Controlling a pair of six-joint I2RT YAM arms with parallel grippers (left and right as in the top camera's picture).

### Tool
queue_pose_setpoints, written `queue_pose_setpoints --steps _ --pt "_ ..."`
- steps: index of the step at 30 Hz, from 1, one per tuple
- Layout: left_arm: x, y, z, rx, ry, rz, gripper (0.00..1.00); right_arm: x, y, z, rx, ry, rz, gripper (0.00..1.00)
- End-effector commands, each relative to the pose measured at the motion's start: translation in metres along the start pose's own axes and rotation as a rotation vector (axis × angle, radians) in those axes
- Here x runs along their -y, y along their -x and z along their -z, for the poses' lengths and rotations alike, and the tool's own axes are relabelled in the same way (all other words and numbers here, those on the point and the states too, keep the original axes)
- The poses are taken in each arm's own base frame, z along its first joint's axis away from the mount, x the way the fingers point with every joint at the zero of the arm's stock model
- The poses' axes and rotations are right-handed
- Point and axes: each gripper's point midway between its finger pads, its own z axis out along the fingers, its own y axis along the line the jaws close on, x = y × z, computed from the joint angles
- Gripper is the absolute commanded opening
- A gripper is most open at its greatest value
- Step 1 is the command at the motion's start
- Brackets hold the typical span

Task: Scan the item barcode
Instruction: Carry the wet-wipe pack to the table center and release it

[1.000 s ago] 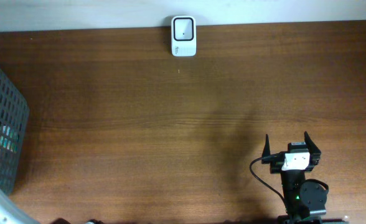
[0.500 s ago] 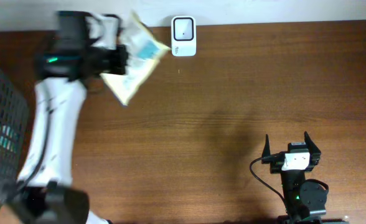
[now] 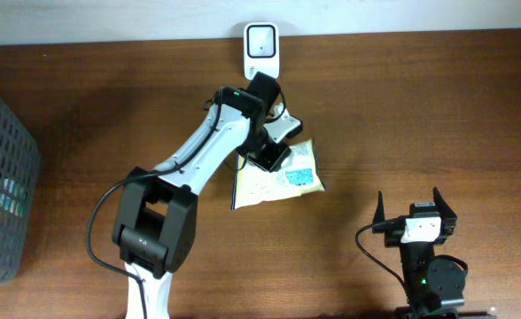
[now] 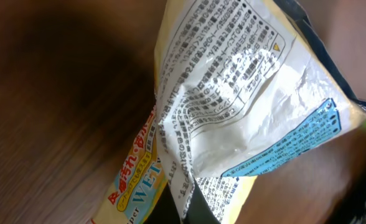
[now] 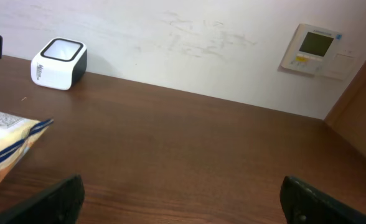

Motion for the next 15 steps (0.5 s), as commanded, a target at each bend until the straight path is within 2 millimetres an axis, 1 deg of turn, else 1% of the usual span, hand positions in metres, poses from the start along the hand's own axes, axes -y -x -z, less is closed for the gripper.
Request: queue_pose_setpoints --steps 1,3,4,5,6,7,8,10,12,13,14,15 --pt "0.032 -0.001 -0.001 -0.004 -0.077 -0.273 0.0 0.004 -0.004 0.0 -0.011 -0.022 -0.004 0.99" --pt "0.04 -0.003 -0.004 -0.018 -0.086 -0.36 0.0 0.004 -0.004 0.0 -0.011 -0.022 -0.004 0.99" --pt "0.041 -0.003 -0.004 -0.021 -0.083 -0.367 0.03 0.004 -0.004 0.0 -0.011 -0.022 -0.004 0.99" --pt "0.041 -0.003 -0.005 -0.023 -0.081 -0.368 0.15 0.004 -0.004 0.0 -0.011 -0.022 -0.004 0.99" --pt "0.041 -0.003 -0.005 -0.022 -0.081 -0.368 0.48 0.004 -0.004 0.0 -0.01 -0.022 -0.004 0.99" --pt "0.041 -0.003 -0.005 -0.022 -0.081 -0.368 0.73 0.004 -0.004 0.0 -0.011 -0.022 -0.004 0.99" --pt "0.041 -0.003 -0.004 -0.022 -0.081 -0.368 0.99 0.004 -0.004 0.0 -0.011 -0.022 -0.004 0.99" --pt "0.04 -0.001 -0.001 -0.016 -0.077 -0.363 0.99 0.004 -0.004 0.0 -0.011 -0.022 -0.004 0.99" --pt "0.022 0.012 0.02 0.013 -0.003 -0.283 0.99 0.004 -0.004 0.0 -0.011 -0.022 -0.004 0.99" --pt "0.012 0.02 0.039 0.036 0.041 -0.245 0.99 0.004 -0.004 0.0 -0.011 -0.022 -0.004 0.99" --pt "-0.005 0.033 0.073 0.089 0.104 -0.185 0.99 0.004 -0.004 0.0 -0.011 -0.022 -0.004 0.99" --pt "-0.018 0.043 0.102 0.142 0.151 -0.138 0.99 0.004 -0.004 0.0 -0.011 -0.022 -0.004 0.99"
